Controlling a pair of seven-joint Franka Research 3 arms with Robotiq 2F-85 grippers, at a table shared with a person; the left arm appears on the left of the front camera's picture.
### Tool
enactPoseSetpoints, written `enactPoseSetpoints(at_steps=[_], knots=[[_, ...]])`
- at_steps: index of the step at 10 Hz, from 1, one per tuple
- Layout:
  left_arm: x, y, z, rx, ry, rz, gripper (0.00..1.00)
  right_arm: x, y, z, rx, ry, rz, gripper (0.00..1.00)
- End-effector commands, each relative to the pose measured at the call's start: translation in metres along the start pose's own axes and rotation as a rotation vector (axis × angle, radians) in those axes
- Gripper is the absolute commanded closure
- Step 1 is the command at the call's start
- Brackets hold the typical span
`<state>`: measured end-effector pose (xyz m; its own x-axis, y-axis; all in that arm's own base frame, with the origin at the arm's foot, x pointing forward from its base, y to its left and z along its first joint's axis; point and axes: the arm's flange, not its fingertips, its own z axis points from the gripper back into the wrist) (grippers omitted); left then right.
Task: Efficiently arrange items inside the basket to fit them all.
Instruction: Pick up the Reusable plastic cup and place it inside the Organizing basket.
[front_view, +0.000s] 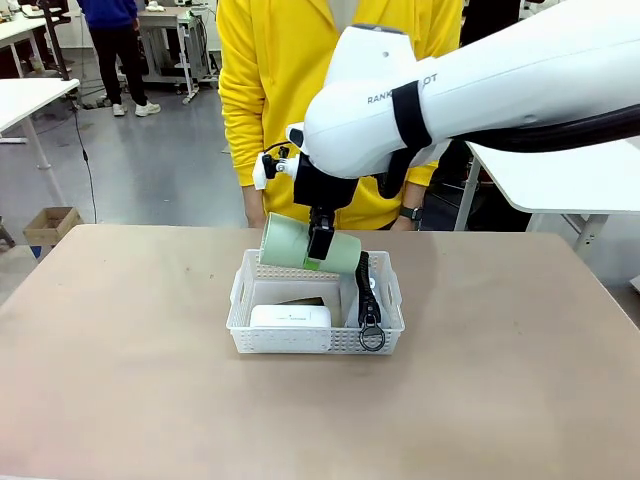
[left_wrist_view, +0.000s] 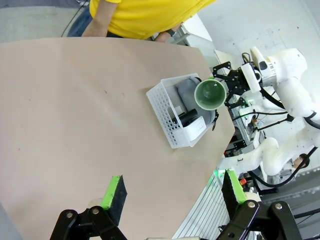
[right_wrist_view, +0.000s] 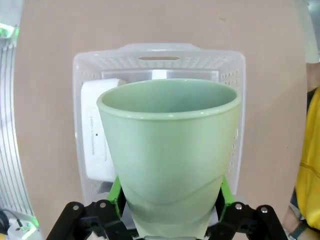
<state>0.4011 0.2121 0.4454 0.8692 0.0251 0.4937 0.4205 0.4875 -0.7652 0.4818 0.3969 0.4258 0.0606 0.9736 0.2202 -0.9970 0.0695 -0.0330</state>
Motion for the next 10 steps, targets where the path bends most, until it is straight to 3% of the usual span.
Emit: enactPoseSetpoints(at_steps=[1,4,10], knots=[[-0.001,-0.003,0.002,-0.001,0.010,-0.001,0.00,0.025,-0.018,-0.009,-0.008,0.064,-0.022,0.15],[-0.001,-0.003,0.002,-0.001,0.010,-0.001,0.00,0.040,-0.043,-0.030,0.031,0.156,-0.015,0.15],[-0.001,-0.003,0.002,-0.001,0.010,-0.001,0.00,0.046,-0.061,-0.068,0.101,0.186,0.009,0.15]])
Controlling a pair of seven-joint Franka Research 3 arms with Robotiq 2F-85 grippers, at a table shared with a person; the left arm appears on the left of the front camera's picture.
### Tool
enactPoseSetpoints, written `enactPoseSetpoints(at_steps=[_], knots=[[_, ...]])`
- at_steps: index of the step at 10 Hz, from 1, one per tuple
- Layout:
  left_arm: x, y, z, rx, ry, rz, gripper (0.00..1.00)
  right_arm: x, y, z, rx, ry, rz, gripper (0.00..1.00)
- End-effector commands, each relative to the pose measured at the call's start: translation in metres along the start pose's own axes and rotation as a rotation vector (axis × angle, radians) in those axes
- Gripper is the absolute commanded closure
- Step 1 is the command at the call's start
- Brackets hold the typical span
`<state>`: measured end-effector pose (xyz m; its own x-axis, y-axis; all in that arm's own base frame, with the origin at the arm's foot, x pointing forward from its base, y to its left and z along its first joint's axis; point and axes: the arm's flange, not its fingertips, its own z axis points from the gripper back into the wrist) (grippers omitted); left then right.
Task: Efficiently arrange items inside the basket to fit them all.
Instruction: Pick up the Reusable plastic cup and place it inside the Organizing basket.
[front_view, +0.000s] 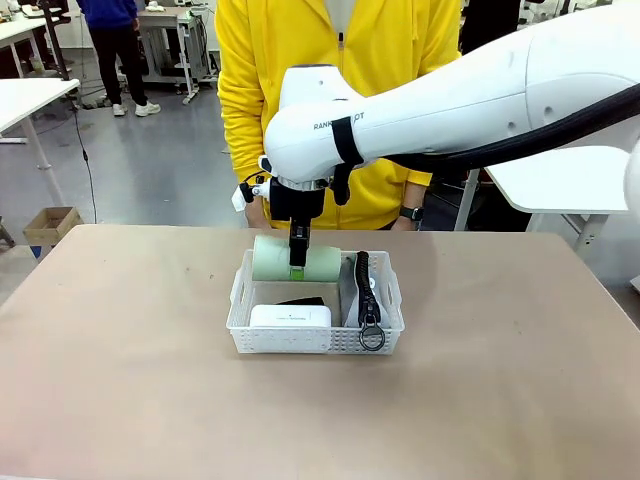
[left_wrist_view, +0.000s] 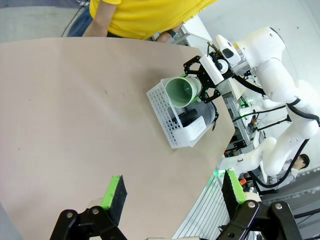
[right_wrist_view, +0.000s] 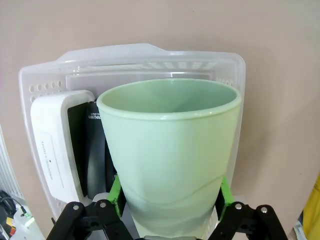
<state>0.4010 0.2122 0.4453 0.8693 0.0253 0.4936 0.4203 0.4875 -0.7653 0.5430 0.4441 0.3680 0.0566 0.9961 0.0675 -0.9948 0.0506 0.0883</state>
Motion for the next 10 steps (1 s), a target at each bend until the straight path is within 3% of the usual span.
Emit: enactPoseSetpoints(at_steps=[1,5,6,7,10], knots=[[-0.0011,-0.0031,0.0015,-0.001,0.010,-0.001,0.00,0.0145,-0.0080,-0.0029,-0.004,0.051,0.014,0.15],[-0.0011,-0.0031,0.0015,-0.001,0.010,-0.001,0.00,0.0213,-0.0155,-0.0103,0.034,0.104,0.013,0.15],[-0.0011,-0.0031,0.0015,-0.001,0.010,-0.001,0.00,0.0216,-0.0160,-0.0106,0.036,0.106,0.016,0.13],[-0.0011,-0.0031,0.0015,-0.001,0.010,-0.001,0.00,0.0218,-0.0162,-0.0106,0.039,0.111,0.015,0.00],[-0.0011,-0.0031,0.0015,-0.001,0.010,-0.001,0.00,0.0220,-0.0165,-0.0114,0.047,0.117,0.031,0.00]])
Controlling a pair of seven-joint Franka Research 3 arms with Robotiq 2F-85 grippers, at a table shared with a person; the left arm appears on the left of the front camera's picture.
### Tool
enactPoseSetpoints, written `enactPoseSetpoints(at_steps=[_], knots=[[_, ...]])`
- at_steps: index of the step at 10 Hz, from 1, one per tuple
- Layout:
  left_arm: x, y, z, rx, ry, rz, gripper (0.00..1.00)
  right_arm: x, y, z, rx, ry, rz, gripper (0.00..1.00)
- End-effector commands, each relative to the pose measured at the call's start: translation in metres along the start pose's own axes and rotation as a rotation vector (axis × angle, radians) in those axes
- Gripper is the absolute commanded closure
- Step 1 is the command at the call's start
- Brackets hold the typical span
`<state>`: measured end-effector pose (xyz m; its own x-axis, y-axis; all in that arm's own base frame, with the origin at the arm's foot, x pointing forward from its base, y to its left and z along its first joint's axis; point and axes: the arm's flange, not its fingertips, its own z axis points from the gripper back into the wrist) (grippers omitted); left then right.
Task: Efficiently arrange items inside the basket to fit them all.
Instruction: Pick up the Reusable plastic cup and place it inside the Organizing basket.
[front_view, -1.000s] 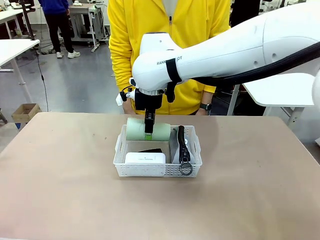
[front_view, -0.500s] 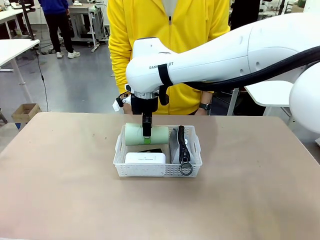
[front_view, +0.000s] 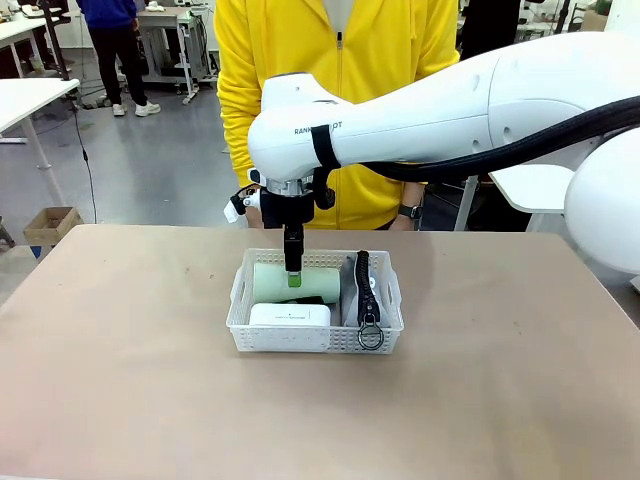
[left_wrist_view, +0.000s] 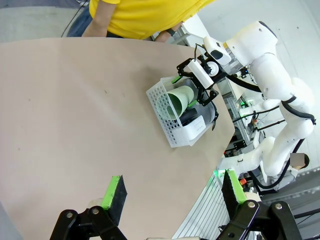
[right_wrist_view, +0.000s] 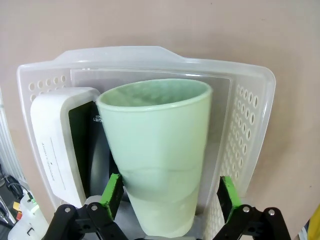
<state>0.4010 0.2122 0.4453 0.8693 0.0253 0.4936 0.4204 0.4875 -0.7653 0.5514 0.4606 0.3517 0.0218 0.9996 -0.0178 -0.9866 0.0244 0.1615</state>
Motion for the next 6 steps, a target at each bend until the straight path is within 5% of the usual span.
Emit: enactPoseSetpoints(at_steps=[1,6], knots=[[-0.001,-0.003,0.002,-0.001,0.010,-0.001,0.00,0.005,-0.007,0.006,-0.031,0.027,0.005,0.00],[-0.001,-0.003,0.002,-0.001,0.010,-0.001,0.00,-0.008,0.013,0.026,-0.032,-0.035,0.008,0.00]])
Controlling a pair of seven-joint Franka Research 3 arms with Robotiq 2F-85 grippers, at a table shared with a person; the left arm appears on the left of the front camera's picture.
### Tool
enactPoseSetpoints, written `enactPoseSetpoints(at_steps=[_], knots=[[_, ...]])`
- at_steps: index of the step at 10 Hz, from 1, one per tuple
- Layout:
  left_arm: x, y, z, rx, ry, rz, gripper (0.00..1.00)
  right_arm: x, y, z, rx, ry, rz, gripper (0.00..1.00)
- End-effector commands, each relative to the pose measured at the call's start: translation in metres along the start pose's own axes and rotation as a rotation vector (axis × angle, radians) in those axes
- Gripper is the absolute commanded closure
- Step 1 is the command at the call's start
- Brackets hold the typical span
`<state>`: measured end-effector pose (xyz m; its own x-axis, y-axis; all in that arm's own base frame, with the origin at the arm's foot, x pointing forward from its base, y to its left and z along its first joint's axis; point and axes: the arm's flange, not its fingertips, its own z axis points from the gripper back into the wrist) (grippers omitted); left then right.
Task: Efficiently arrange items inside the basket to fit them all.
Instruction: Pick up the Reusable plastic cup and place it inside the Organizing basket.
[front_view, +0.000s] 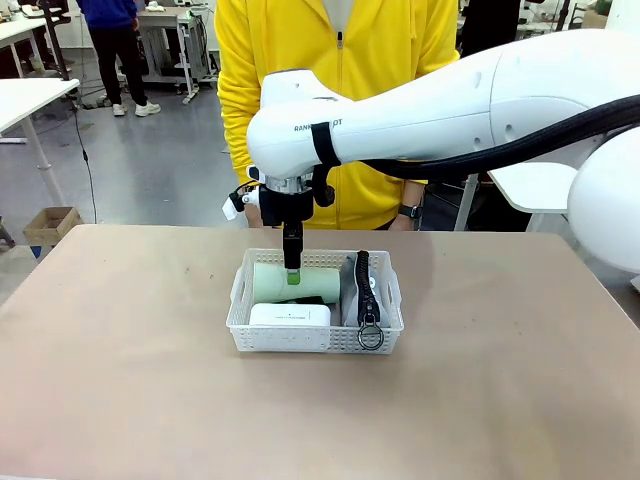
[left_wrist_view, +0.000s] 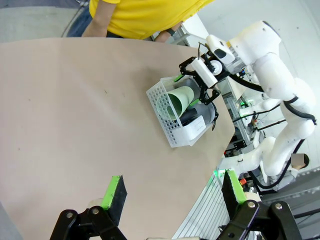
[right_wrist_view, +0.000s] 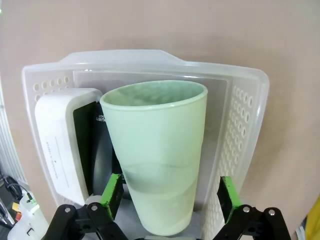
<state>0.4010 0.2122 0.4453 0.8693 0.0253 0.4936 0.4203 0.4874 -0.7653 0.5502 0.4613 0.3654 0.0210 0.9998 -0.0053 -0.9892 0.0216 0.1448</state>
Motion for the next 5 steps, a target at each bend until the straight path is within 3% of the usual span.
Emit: enactPoseSetpoints(at_steps=[1,4,5], knots=[[-0.001,-0.003,0.002,-0.001,0.010,-0.001,0.00,-0.023,0.021,0.032,0.034,-0.079,0.011,0.00],[-0.001,-0.003,0.002,-0.001,0.010,-0.001,0.00,-0.110,0.060,0.094,0.171,-0.251,-0.085,0.00],[-0.001,-0.003,0.002,-0.001,0.010,-0.001,0.00,-0.145,0.068,0.100,0.234,-0.329,-0.205,0.00]])
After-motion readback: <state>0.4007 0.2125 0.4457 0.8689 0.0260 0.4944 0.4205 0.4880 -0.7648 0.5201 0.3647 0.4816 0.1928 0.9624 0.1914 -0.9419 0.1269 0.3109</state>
